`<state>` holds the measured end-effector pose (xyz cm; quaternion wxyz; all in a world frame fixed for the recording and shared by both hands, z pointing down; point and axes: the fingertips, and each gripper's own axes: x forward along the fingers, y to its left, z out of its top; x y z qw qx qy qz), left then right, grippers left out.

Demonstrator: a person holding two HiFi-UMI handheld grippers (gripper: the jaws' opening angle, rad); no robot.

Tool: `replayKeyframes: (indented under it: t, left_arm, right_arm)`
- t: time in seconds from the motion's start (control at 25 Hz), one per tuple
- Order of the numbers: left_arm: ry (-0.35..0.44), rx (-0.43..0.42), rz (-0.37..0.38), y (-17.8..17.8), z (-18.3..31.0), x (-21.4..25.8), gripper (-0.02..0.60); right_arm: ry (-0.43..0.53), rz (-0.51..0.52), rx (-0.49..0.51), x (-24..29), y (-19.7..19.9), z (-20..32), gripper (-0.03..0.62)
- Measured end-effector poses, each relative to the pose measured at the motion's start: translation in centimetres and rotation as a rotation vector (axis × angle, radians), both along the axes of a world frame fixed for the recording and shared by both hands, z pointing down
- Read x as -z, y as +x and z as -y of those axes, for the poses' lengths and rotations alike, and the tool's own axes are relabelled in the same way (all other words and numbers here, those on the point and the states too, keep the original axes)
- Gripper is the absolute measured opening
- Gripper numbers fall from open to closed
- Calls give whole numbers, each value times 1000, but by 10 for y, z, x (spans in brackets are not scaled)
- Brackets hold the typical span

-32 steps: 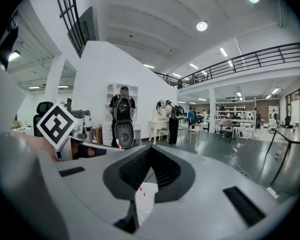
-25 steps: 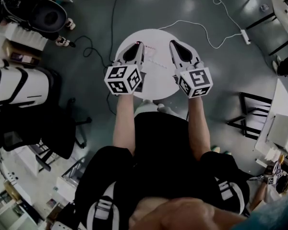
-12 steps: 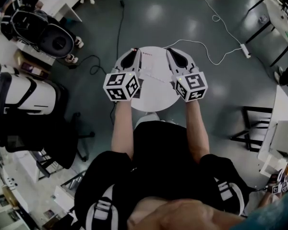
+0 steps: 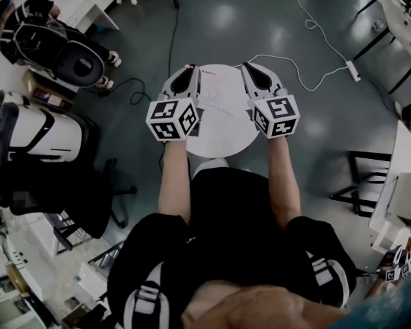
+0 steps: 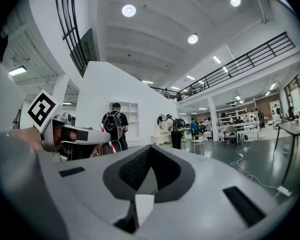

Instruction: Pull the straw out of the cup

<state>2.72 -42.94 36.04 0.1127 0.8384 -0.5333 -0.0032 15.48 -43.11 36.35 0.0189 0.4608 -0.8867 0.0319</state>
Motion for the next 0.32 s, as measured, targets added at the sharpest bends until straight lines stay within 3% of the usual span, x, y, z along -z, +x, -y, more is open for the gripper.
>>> replayKeyframes:
  t: [0.32]
  left_arm:
    - [-11, 10, 15, 8, 1, -5, 28]
  right_arm:
    - [17, 4, 33, 2, 6, -1, 15]
